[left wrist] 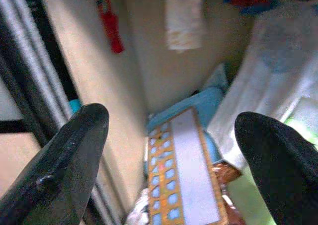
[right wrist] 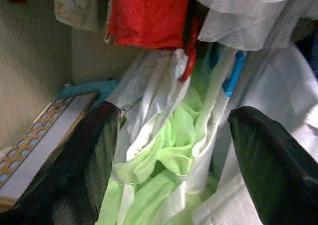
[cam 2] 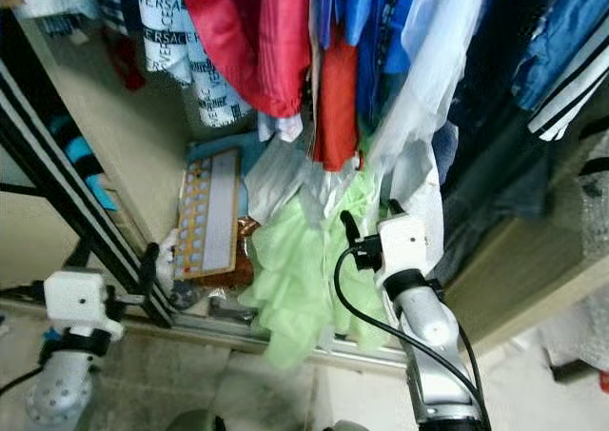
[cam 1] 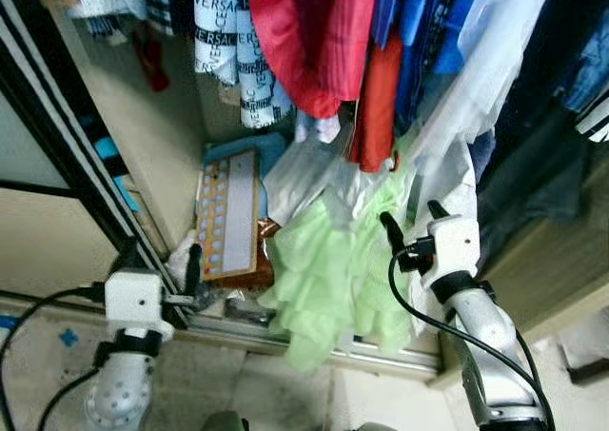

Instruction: Clean up the room

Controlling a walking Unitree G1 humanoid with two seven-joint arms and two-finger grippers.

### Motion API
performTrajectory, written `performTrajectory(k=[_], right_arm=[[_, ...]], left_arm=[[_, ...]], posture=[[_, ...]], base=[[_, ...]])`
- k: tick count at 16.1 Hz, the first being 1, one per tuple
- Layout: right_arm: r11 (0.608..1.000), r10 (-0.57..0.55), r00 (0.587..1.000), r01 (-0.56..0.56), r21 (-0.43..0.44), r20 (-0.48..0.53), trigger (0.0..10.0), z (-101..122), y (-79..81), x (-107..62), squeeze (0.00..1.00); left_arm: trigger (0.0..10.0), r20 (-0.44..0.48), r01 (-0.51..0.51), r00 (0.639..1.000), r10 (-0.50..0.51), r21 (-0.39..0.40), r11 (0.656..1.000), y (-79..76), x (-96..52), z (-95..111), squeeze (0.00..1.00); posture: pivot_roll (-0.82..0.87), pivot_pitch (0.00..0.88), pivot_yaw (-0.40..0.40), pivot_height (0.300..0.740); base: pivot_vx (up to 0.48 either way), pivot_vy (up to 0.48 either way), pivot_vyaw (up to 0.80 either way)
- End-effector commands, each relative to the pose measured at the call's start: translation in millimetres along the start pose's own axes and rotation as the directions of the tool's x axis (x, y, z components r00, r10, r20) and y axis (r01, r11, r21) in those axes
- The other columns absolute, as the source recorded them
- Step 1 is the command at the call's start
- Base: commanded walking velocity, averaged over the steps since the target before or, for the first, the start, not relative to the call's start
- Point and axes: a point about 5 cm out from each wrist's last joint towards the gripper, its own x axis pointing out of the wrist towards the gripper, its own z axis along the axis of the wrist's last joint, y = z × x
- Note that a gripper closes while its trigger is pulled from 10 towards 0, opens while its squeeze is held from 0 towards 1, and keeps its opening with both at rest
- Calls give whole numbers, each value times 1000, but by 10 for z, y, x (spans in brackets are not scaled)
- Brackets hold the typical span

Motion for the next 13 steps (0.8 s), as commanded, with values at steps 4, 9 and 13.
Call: performTrajectory(k=[4,9,13], right_arm=[[1000,-17,1000,17,0,-2,10000,-11,-12,67,0],[997,-77,997,77,9,-15,10000,-42,-48,-53,0],[997,-70,997,71,7,-25,10000,-57,-44,-102,0]], left_arm=[[10000,29,-16,999,16,9,1000,-15,131,25,0],[10000,27,7,1000,-7,-5,1000,-29,176,17,0],[10000,10,1,1000,-1,-19,1000,-50,116,-20,0]], posture=[[-33,0,-7,740],[-69,0,25,740],[-73,0,18,740]], base=[[0,0,0],[0,0,0],[0,0,0]])
